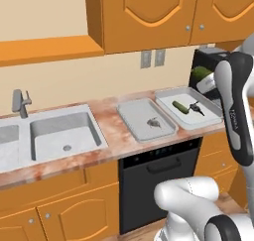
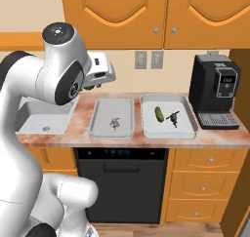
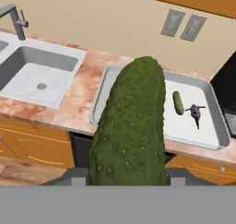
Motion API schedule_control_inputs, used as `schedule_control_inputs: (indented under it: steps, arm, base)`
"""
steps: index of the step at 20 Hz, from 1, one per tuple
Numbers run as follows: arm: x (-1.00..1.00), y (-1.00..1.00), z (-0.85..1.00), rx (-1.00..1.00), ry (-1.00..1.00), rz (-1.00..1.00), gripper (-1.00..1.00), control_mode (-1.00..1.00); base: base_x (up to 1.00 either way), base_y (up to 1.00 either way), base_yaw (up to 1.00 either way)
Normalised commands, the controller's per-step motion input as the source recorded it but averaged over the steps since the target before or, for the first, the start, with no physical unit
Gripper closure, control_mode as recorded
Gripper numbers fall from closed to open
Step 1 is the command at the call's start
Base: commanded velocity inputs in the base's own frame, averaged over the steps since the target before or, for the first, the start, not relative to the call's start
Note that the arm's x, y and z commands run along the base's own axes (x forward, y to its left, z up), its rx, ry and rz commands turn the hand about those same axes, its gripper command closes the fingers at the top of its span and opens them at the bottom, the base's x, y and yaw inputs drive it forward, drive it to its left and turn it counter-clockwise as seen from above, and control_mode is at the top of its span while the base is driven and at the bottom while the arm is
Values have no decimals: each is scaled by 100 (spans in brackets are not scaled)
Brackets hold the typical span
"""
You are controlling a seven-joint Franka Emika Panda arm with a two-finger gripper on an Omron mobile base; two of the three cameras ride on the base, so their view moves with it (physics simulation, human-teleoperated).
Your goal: Place one cucumber and one fish in each tupperware on the nearby counter, to pack two identical lunches.
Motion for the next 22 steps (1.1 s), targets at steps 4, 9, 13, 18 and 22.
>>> schedule_control_inputs:
  steps: [4, 9, 13, 18, 22]
  arm:
    - [0, 0, 0, 0, 0, 0, 100, 100]
    - [0, 0, 0, 0, 0, 0, 100, 100]
    - [0, 0, 0, 0, 0, 0, 100, 100]
    - [0, 0, 0, 0, 0, 0, 100, 100]
    - [0, 0, 0, 0, 0, 0, 100, 100]
  base:
    - [5, -33, 8]
    - [-6, -58, 16]
    - [1, -33, 17]
    - [28, 14, 6]
    - [26, 54, 0]
